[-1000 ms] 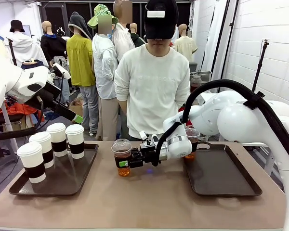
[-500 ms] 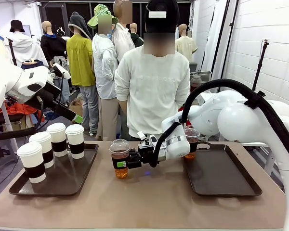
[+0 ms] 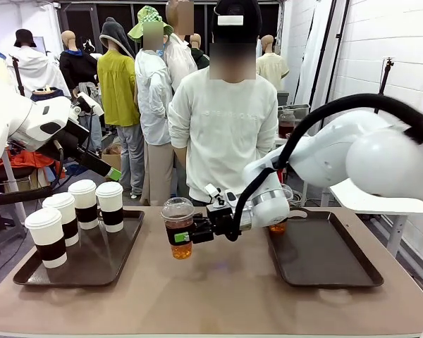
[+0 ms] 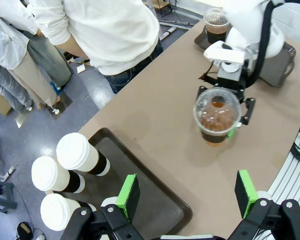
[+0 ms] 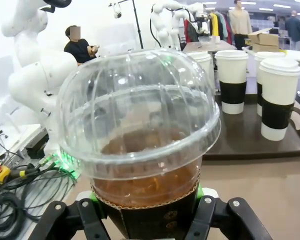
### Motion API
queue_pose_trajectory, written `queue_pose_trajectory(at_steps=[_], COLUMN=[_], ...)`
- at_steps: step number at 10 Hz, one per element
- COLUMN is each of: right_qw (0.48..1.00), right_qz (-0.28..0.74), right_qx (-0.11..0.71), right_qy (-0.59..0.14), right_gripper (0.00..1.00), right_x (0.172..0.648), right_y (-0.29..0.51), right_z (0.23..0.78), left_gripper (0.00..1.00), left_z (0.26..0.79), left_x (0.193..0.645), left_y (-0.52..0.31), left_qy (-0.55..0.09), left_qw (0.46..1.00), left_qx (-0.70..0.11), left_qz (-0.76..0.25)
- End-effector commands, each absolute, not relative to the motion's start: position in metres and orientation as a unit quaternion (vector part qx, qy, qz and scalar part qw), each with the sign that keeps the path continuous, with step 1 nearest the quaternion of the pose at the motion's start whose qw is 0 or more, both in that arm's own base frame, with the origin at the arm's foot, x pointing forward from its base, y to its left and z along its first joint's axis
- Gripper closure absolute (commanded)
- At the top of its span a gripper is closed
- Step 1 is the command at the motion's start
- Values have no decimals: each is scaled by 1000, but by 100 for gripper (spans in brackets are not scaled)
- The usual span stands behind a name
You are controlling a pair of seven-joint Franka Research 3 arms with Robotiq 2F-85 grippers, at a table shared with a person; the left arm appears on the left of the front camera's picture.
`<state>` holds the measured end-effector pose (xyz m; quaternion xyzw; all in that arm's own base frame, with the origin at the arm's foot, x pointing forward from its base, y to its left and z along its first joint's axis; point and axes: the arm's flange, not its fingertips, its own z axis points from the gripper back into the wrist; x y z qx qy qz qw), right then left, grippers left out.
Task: Distribute the coffee onto the tray.
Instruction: Pick up another iced Americano from the middle of the table and place it on the right Handle tray.
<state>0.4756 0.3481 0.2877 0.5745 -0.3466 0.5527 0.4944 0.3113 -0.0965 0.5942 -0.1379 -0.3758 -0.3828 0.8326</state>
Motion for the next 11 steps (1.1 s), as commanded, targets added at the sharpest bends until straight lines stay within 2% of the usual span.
queue_pose_trajectory(at_steps=[1,5,8,11], right_qw=[528,561,571,576], right_qz=[529,491,464,456], right_qx=[556,508,500,505], right_qy=[-363,-432,-458,-454], right_gripper=[32,32,32,32], right_x=[440,405,404,419], right_y=[322,260,215,208], right_z=[316,337,341,335], left_gripper=[0,0,0,0], left_z=[594,594,594,594], left_x=[311,311,311,311], left_y=[-95,-95,-95,-95], left_qy=[-374,-374,-374,-374], left_qw=[828,828,828,828], left_qx=[-144,-144,-144,-144], left_qz=[-391,-391,-391,-391])
